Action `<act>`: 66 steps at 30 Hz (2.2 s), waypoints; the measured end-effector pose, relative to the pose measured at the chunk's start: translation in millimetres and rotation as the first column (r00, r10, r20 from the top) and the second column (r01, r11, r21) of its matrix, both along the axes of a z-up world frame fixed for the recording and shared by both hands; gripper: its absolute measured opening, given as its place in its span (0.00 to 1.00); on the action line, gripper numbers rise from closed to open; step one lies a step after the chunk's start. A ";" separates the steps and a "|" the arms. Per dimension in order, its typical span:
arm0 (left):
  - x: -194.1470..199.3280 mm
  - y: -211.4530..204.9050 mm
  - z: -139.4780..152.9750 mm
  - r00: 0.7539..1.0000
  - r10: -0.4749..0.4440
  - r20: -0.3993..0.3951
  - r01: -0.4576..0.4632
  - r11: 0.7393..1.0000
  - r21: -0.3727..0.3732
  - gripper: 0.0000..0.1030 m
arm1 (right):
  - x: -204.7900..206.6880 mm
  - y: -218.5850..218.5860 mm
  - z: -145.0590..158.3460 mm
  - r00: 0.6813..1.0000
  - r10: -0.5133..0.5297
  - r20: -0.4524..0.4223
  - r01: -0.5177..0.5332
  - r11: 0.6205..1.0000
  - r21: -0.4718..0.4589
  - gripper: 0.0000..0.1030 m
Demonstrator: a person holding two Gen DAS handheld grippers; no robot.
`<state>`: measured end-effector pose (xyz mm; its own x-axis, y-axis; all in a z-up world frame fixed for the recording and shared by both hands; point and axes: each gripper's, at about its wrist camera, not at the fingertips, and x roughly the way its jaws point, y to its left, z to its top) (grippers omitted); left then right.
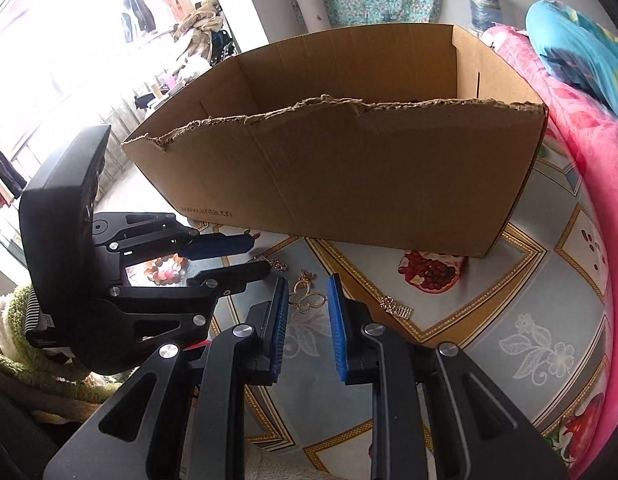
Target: Organize jewelry
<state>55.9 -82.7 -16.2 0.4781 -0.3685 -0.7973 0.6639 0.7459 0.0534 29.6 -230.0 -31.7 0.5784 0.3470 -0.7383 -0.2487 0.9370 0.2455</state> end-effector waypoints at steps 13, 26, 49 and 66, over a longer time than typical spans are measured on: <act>-3.6 -5.4 -0.9 0.999 -0.038 -0.003 0.038 0.999 0.018 0.04 | 4.4 4.7 -4.8 1.000 -0.001 0.004 0.001 1.000 0.015 0.20; -27.9 9.6 25.1 0.999 -0.018 0.043 0.021 0.999 -0.048 0.04 | -10.8 4.9 16.6 0.998 -0.003 0.061 0.002 1.000 0.012 0.20; 95.0 1.5 75.2 0.995 0.101 -0.009 -0.100 0.972 -0.212 0.09 | 131.5 -1.9 65.5 0.998 -0.035 0.059 0.035 0.999 0.001 0.20; 53.0 50.6 104.5 0.987 0.146 0.062 -0.116 0.930 -0.350 0.26 | 76.6 -49.9 104.7 0.978 -0.102 0.182 0.063 0.976 0.206 0.21</act>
